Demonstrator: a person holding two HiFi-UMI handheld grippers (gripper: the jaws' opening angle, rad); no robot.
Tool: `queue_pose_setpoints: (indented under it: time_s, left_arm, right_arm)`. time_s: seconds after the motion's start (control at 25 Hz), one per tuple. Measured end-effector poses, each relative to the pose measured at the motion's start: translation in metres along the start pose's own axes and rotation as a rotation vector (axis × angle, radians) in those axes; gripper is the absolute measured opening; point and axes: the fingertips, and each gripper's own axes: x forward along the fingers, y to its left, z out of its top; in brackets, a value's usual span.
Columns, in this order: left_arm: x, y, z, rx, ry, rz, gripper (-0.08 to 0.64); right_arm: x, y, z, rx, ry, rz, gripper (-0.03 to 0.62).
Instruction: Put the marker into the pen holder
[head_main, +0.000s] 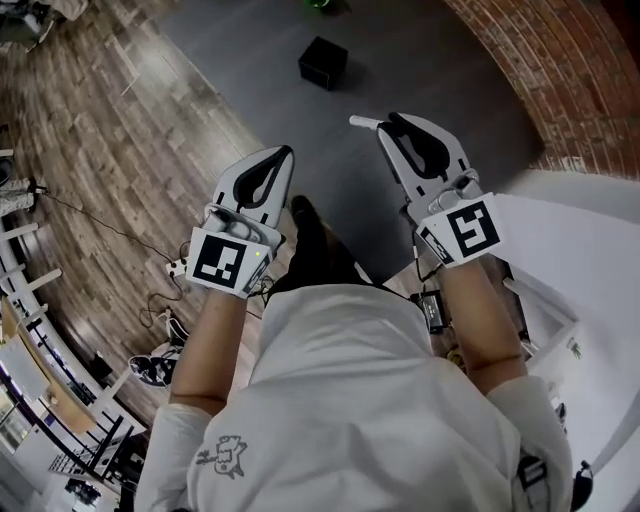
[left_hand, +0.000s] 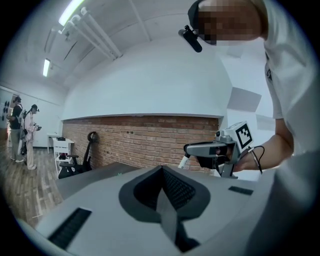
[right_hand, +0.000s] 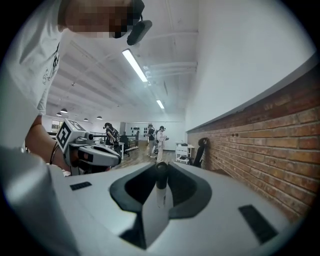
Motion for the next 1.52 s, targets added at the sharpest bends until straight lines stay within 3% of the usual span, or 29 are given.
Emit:
queue_pose_setpoints:
  time_s: [0.48, 1.0, 1.52]
  left_arm:
    - [0.066, 0.057, -0.021, 0.019, 0.022, -0.053, 0.011]
    - [0.119, 0.106, -0.039, 0.025, 0.010, -0.020, 0.011]
    - [0.138, 0.118, -0.069, -0.018, 0.051, -0.012, 0.011]
  right_arm:
    - [0.088, -0.038, -0.045, -0.025, 0.055, 0.016, 0.080]
    - [0.157, -0.074, -0.093, -0.038, 0.090, -0.004, 0.080]
    - [0.187, -0.091, -0.157, -0.015, 0.194, -0.021, 0.080]
